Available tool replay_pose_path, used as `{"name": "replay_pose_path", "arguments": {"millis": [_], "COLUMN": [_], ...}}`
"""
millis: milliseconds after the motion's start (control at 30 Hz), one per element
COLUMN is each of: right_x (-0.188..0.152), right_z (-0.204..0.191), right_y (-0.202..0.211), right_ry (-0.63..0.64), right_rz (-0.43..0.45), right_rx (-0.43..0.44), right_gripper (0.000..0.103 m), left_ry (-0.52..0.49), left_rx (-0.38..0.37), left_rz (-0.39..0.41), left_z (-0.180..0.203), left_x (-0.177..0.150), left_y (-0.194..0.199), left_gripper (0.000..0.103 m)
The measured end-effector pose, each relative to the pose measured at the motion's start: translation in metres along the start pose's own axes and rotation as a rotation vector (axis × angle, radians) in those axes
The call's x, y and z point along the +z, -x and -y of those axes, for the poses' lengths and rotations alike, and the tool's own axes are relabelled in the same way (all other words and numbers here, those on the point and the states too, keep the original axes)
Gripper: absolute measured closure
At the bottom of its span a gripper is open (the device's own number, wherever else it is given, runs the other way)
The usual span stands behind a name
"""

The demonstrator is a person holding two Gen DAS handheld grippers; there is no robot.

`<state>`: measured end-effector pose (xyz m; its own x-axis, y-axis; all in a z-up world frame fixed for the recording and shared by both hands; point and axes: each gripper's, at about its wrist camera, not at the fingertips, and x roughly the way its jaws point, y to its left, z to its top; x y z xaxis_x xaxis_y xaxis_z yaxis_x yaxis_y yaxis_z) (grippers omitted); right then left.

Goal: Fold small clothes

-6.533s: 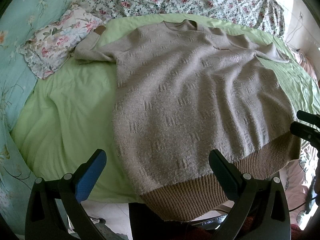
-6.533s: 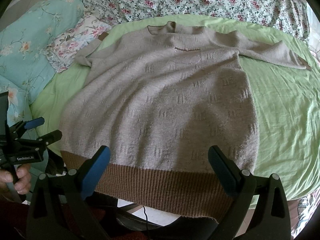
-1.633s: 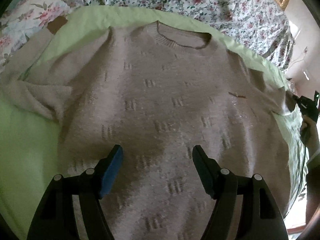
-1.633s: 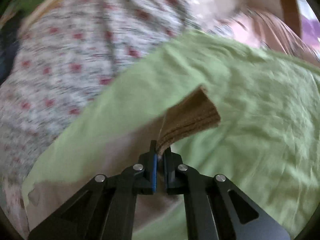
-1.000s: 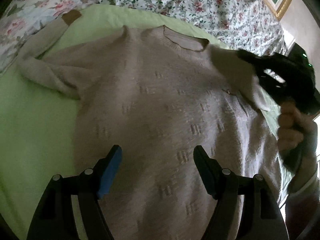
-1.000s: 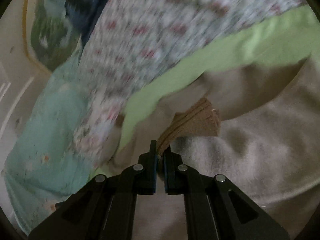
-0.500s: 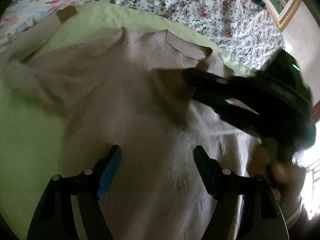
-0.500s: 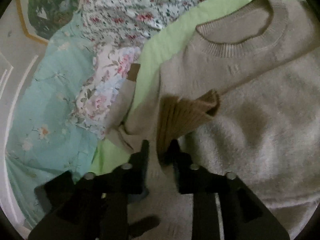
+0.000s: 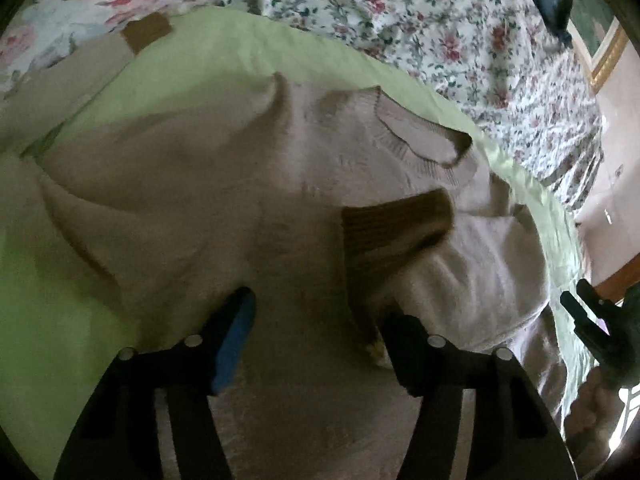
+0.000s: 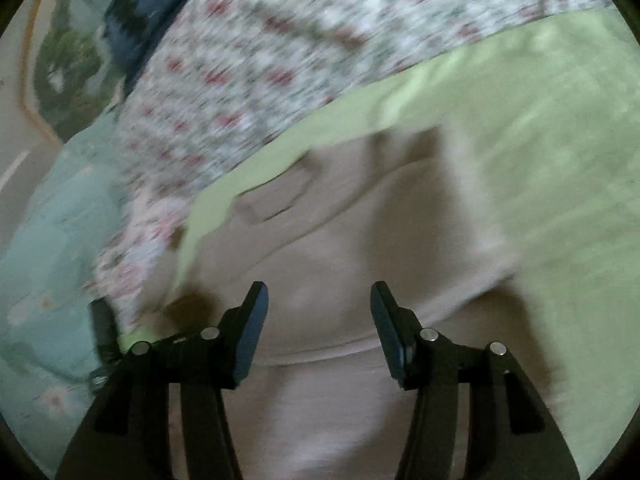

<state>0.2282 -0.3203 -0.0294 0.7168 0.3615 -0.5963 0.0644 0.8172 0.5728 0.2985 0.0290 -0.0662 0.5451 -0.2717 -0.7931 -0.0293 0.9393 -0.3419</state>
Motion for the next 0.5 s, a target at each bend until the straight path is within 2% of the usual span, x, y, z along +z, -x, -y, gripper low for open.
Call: {"name": "replay_pose_path", "arguments": {"millis": [100, 200, 367, 433, 467, 500], "right_x": [0.019, 0.033, 0.048, 0.050, 0.048, 0.048], "right_z": [0.037, 0.054, 0.066, 0.067, 0.065, 0.065], "right_y": [0.006, -0.002, -0.038, -0.059, -0.064, -0.069], "right_ry": [-0.048, -0.065, -0.042, -0.022, -0.010, 0.009], "right_rz": [0.022, 0.021, -0.051, -0.102, -0.115, -0.125], "right_rx": [-0.103, -0.148, -0.183, -0.189, -0.196, -0.210], "right_gripper": [0.048, 0.048, 0.048, 0.048, 0.055, 0.093], "left_ry": [0.064, 0.155, 0.087, 0.053, 0.032, 0.018], "left_rx": [-0.040, -0.100, -0.076, -0.064, -0.067, -0.074], "left_rz": [0.014, 0.013, 0.012, 0.014, 0.009, 0.008], "left_z": [-0.011, -0.024, -0.014, -0.009, -0.006, -0.003], "left_x": [0.000, 0.000, -0.001, -0.002, -0.002, -0.001], "left_y": [0.003, 0.003, 0.002, 0.001, 0.000, 0.000], "left_gripper": [0.043, 0.043, 0.046, 0.056, 0.069, 0.082]}}
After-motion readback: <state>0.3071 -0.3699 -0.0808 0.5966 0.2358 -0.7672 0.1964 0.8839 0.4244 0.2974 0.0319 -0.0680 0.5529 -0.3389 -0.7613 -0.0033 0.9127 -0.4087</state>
